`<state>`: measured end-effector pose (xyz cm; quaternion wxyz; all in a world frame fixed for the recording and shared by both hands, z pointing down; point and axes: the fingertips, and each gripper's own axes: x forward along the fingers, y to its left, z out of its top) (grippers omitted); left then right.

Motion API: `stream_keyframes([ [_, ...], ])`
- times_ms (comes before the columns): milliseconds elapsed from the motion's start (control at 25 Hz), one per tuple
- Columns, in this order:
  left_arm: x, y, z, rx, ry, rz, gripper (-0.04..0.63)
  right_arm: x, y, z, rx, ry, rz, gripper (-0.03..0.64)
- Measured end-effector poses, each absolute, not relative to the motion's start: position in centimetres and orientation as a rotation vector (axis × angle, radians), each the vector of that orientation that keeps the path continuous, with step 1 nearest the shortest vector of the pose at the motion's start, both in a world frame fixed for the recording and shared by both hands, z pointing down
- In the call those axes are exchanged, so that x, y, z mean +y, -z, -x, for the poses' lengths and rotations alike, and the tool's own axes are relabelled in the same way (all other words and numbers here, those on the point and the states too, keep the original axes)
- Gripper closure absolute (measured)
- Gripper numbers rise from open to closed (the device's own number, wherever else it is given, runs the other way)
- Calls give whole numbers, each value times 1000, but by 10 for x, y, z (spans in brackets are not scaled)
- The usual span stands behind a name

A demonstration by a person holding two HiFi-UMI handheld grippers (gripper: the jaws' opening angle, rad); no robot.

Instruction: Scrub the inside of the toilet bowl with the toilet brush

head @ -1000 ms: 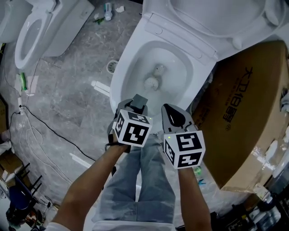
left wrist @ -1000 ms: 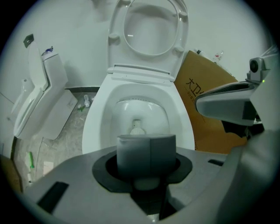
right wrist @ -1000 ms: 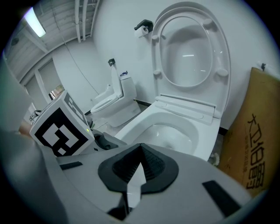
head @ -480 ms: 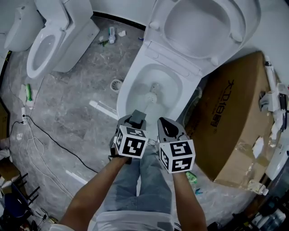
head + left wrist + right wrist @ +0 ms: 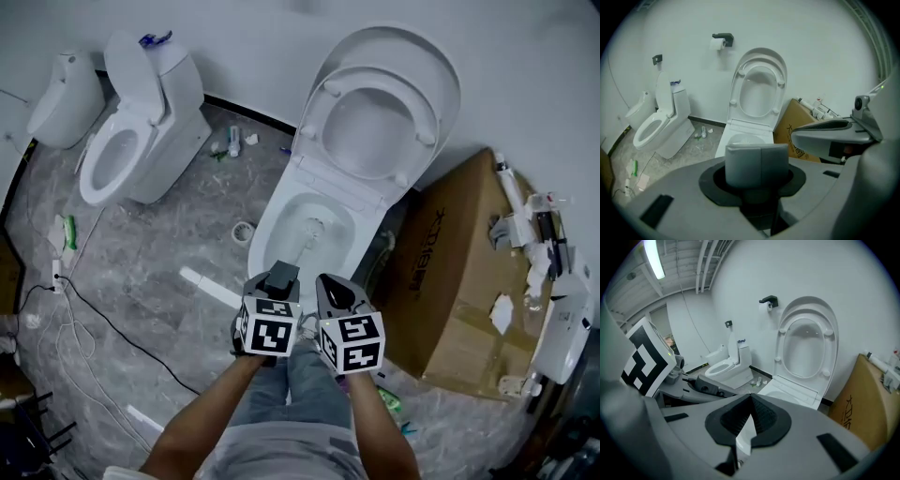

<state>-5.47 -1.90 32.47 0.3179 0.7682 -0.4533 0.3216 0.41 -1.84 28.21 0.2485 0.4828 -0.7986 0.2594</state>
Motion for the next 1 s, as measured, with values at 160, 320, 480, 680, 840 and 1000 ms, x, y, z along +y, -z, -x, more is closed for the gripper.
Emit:
stream_keyframes([
  [160, -22, -273, 59, -1249, -764, -2074, 439, -17, -239, 1, -2222, -649, -1343, 618],
  [320, -29, -222, 66, -1333, -673, -2109, 439, -21, -200, 2, -2260, -580, -1389, 618],
  [480, -22, -188, 66, -1352, -608, -2156, 439, -14, -168, 2, -2288, -546, -1417, 618],
  [680, -18, -148, 63, -1370, -560, -2235, 439, -10, -132, 6, -2335, -497, -1446, 618],
  [840, -11, -120, 60, -1376, -509, -2320, 439, -5, -111, 10, -2374, -479, -1486, 618],
  [1000, -7, -108, 56, -1375, -480, -2378, 439, -1, -101, 6, -2376, -450, -1542, 618],
])
